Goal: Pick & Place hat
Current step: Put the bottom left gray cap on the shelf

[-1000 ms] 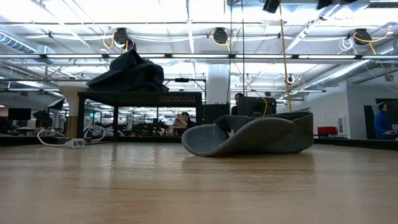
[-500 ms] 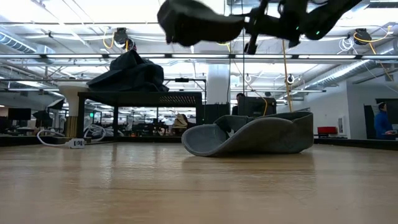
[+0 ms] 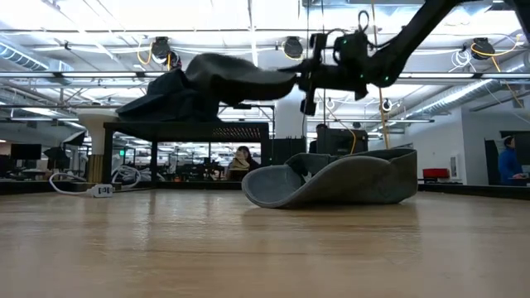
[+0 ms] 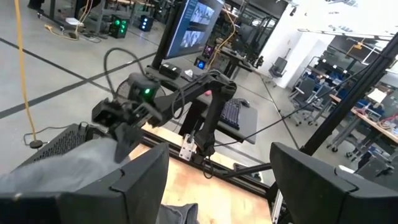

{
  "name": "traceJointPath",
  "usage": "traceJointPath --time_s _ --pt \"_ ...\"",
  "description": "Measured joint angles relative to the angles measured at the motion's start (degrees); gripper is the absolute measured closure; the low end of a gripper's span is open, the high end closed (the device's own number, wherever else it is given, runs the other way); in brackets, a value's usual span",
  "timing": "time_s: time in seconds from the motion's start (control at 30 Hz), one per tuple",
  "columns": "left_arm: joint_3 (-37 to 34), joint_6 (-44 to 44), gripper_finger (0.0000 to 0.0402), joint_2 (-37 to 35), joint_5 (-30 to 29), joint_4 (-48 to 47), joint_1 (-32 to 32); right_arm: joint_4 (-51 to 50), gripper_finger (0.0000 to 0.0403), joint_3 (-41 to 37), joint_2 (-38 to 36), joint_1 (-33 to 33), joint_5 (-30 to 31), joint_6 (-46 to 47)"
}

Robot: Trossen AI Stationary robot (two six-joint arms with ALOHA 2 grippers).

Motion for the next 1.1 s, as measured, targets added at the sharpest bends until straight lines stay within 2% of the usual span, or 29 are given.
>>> traceJointPath --time_s 0.4,0.67,0.83,0.97,1.1 --pt "0.00 0.55 0.0119 0.00 0.00 0.02 -0.01 -0.50 0.0402 0.02 3.94 2.38 6.82 -5.60" --pt "0.00 0.55 0.0119 0.00 0.00 0.15 -0.02 -9.88 0.0402 0.02 3.93 3.38 10.14 -12.02" --pt "0.00 0.47 0.0119 0.00 0.00 0.39 -0.02 -11.38 0.0401 0.02 3.93 3.78 12.23 -13.30" --pt "0.00 0.50 0.0119 0.00 0.00 0.39 -0.02 -11.54 0.0378 0.00 3.93 3.74 13.81 -13.16" --pt "0.00 0.60 0.0119 0.00 0.00 0.40 0.00 -12.51 0.0329 0.00 3.93 3.87 15.41 -12.79"
